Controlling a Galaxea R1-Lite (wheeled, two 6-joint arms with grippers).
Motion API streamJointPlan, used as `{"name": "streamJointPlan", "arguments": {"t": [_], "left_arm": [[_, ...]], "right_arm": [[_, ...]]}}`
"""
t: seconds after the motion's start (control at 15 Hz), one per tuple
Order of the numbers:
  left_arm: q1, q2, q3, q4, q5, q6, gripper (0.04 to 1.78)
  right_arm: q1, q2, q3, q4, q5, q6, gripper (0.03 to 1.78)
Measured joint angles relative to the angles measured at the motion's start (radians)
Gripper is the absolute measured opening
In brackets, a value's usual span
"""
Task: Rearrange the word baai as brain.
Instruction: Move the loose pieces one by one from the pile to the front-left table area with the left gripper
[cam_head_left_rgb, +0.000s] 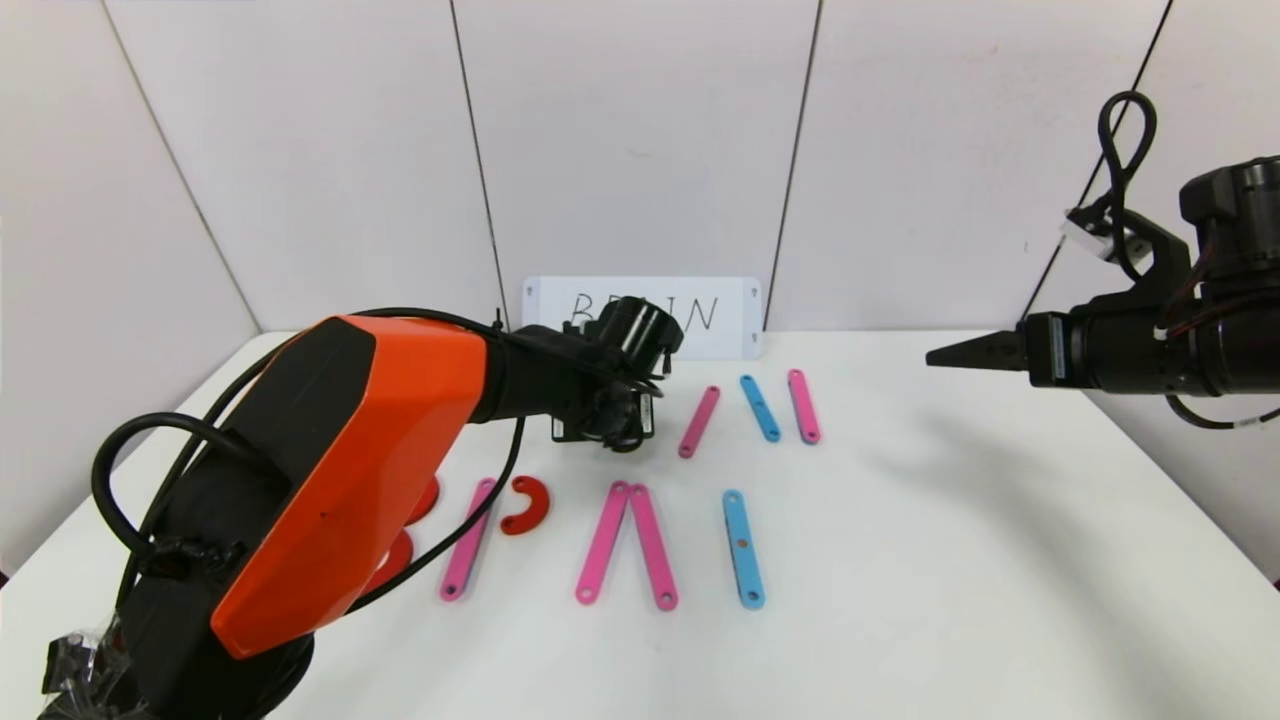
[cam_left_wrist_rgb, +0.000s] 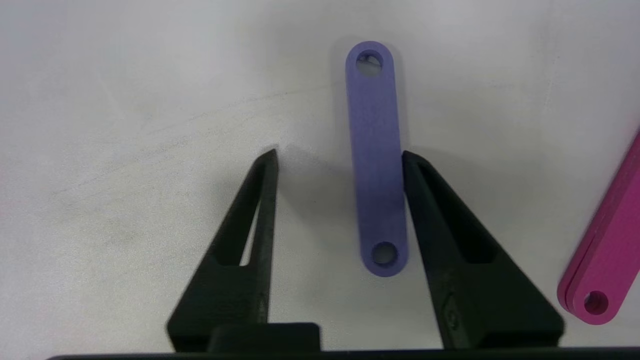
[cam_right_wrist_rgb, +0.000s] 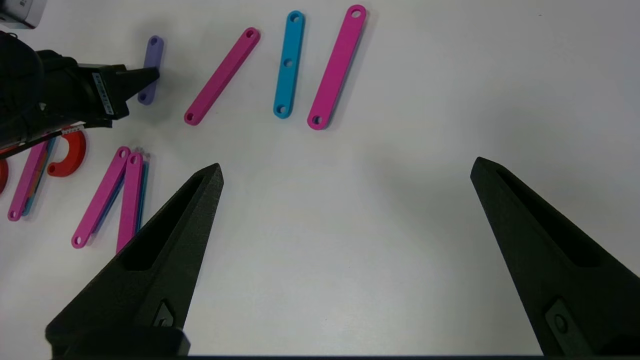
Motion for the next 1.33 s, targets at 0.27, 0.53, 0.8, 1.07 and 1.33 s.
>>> {"name": "streamJointPlan", "arguments": {"t": [0.27,0.53,0.8,1.07,1.33], "left_arm": [[0.0,-0.001,0.0,0.009,-0.003,-0.001,0.29],[0.0,-0.021,0.012,0.036,-0.004,-0.016,0.28],[0.0,-0.117,0.041,0.117,-0.002,-0.1,0.28],[-0.014,-0.257,0.195,0.139,0.027,-0.165,0.28],[-0.073,-0.38,0.394,0.124,0.094,-0.275,0.28]], "right_arm": [[0.0,0.0,0.0,0.0,0.0,-0.001,1.73],[0.0,0.0,0.0,0.0,0.0,0.0,1.73],[0.0,0.0,0.0,0.0,0.0,0.001,1.73],[0.0,0.002,0.0,0.0,0.0,0.001,1.73],[0.003,0.007,0.0,0.0,0.0,0.001,1.73]]}}
